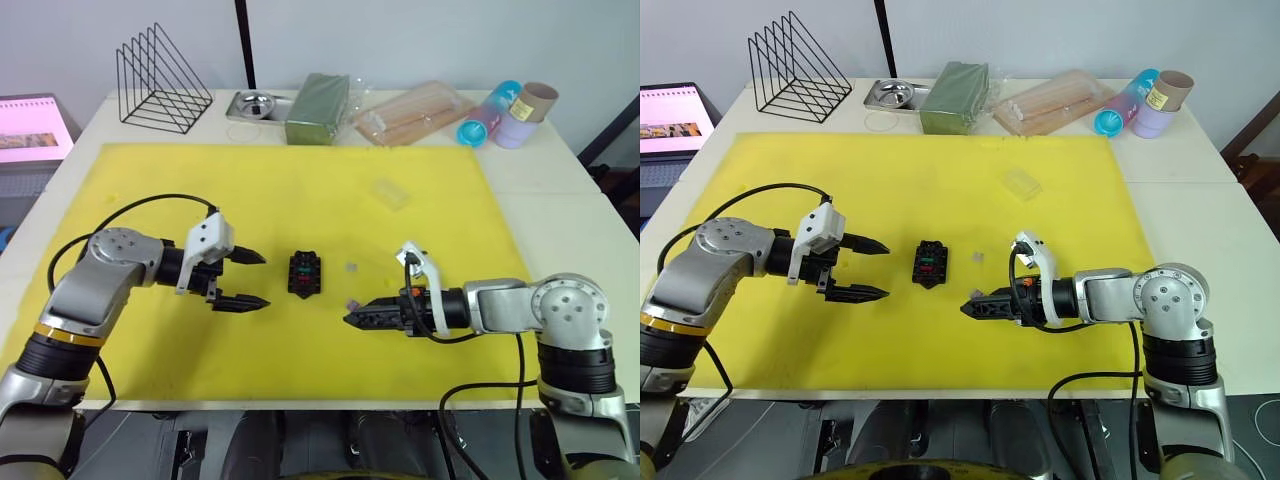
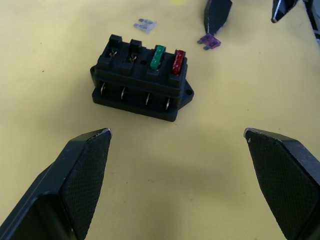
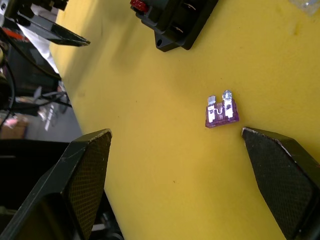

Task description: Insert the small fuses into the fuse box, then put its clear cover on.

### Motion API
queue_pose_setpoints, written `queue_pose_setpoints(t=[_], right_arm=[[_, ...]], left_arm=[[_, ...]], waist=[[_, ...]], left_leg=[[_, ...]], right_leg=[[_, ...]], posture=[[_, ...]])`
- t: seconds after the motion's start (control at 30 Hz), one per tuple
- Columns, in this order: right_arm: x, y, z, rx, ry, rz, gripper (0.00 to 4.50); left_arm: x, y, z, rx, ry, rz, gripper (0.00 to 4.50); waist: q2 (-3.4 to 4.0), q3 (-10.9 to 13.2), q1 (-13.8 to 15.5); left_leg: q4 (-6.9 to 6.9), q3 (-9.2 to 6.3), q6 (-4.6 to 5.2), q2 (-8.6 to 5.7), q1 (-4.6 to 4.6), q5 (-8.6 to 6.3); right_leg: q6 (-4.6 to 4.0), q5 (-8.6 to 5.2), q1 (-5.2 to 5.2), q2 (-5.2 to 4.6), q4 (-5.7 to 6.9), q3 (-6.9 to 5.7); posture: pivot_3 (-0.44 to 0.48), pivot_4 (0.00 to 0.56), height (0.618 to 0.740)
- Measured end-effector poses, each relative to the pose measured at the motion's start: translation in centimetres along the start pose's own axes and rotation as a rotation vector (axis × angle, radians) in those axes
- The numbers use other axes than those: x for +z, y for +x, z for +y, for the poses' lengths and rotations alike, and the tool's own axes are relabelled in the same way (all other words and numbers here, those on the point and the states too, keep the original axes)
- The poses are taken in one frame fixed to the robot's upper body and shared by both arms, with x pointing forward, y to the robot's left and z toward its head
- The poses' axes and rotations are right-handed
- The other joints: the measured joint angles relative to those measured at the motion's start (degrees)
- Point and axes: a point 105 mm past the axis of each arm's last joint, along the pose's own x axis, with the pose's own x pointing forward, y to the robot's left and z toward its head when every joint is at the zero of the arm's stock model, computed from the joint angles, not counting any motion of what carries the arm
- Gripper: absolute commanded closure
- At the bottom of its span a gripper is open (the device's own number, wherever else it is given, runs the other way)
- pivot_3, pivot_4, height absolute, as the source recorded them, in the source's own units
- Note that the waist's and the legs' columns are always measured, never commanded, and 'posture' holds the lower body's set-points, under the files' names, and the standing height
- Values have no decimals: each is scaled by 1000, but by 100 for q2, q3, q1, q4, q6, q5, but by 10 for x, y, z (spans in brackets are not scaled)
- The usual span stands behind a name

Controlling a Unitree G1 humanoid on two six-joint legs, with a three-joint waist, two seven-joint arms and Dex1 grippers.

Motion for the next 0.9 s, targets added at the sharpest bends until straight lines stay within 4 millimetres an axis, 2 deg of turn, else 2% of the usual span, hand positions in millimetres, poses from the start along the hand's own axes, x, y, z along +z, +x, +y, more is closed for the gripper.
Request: queue_pose_setpoints(t=[0.3, 0.63, 0.9], right_arm=[[2, 8, 2, 19, 66, -34, 62], [5, 18, 3, 13, 116, -57, 62], [4, 17, 4, -7, 120, -42, 62]], left_arm=[[1, 0, 1, 13, 8, -3, 0], [1, 1, 4, 35, 8, -7, 0], [1, 1, 4, 39, 7, -7, 0]], waist=[[0, -1, -136], [0, -1, -149], [0, -1, -137]], left_leg=[[-9, -3, 1, 2, 0, 0], [-11, -3, 1, 4, 1, -1], [-11, -3, 1, 6, 1, -1]], right_leg=[[0, 0, -2, 2, 0, 0], [0, 0, -3, 5, 0, 1], [-1, 0, -3, 4, -1, 2]], posture=[[0, 150, 740], [0, 150, 740], [0, 150, 740]])
